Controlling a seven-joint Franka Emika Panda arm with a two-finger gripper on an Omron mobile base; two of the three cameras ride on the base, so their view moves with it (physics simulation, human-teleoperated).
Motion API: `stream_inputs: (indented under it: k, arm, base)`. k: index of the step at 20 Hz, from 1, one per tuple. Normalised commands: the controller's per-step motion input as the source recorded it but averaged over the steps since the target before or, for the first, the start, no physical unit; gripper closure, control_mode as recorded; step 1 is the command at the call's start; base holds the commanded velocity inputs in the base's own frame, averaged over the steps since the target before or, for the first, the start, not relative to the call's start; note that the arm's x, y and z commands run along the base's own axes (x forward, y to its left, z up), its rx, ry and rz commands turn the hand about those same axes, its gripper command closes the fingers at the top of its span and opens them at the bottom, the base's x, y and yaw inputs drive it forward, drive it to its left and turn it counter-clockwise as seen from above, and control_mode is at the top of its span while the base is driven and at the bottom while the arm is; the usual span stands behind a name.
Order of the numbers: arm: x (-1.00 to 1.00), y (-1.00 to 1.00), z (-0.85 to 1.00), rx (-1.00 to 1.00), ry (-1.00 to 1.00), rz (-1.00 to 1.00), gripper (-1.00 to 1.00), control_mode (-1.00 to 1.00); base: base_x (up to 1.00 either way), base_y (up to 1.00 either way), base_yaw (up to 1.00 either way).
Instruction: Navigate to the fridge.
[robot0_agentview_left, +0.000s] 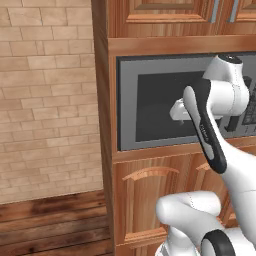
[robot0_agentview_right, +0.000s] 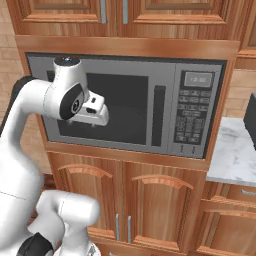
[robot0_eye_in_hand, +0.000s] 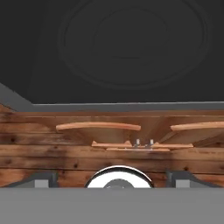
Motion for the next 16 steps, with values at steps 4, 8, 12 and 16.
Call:
stream_inputs:
  k: [4,8,12,16]
  arm:
    - [-0.91,-0.01,0.00,0.03,0.00,0.00,-1.00,-1.00]
    - [-0.84,0.00,-0.02,0.02,0.00,0.00,-1.00,-1.00]
    - [-0.35,0.00,0.00,0.00,-0.01,0.00,-1.00,-1.00]
    - [0.00,0.00,0.00,0.00,0.00,0.00,-1.00,1.00]
  base:
    - [0.00,0.00,0.00]
    - [0.00,0.00,0.00]
    - [0.00,0.00,0.00]
    - [-0.58,-0.01,-0.08]
